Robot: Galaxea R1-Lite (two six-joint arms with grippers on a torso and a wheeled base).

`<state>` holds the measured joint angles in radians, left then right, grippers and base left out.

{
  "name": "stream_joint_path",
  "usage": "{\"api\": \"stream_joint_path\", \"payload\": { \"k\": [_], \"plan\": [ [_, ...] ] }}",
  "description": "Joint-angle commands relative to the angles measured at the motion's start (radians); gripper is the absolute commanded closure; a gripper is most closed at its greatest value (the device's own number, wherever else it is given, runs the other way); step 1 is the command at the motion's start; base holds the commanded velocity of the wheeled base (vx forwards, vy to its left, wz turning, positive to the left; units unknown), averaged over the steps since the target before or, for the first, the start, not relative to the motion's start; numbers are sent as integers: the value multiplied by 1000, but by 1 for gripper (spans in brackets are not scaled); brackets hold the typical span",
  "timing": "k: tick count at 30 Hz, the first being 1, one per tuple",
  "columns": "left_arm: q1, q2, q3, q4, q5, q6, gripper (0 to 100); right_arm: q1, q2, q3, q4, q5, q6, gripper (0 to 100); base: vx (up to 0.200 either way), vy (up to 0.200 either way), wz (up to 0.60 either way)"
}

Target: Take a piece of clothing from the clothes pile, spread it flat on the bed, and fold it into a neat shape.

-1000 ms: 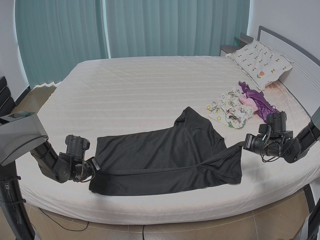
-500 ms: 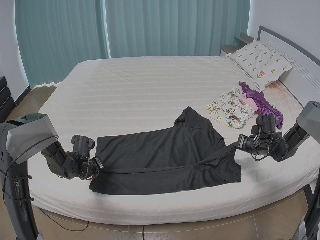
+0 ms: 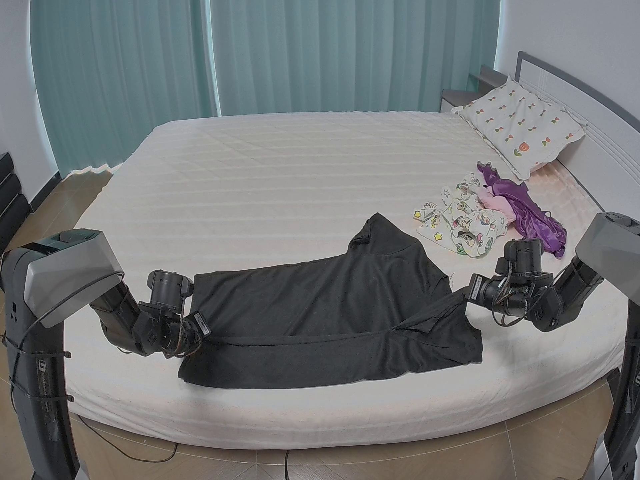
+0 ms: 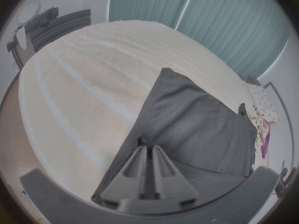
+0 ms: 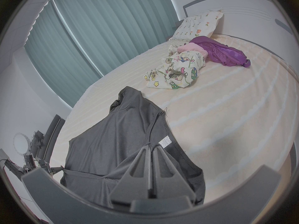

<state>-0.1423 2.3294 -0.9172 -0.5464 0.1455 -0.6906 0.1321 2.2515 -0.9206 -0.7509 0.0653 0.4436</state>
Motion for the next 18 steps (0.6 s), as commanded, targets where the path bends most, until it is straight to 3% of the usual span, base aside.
{"api": "stream_joint_path", "payload": {
  "k": [1,10,18],
  "plan": [
    [0,8,-14,-1,-1,-1,0,6,7,-1,-1,1,12,100,0,0,0],
    [15,4,-9,-1,3,-17,0,14,-30,19,1,1,21,100,0,0,0],
    [73,-82,40,0,-9,-58,0,21,-161,177,16,13,20,100,0,0,0]
  ]
}}
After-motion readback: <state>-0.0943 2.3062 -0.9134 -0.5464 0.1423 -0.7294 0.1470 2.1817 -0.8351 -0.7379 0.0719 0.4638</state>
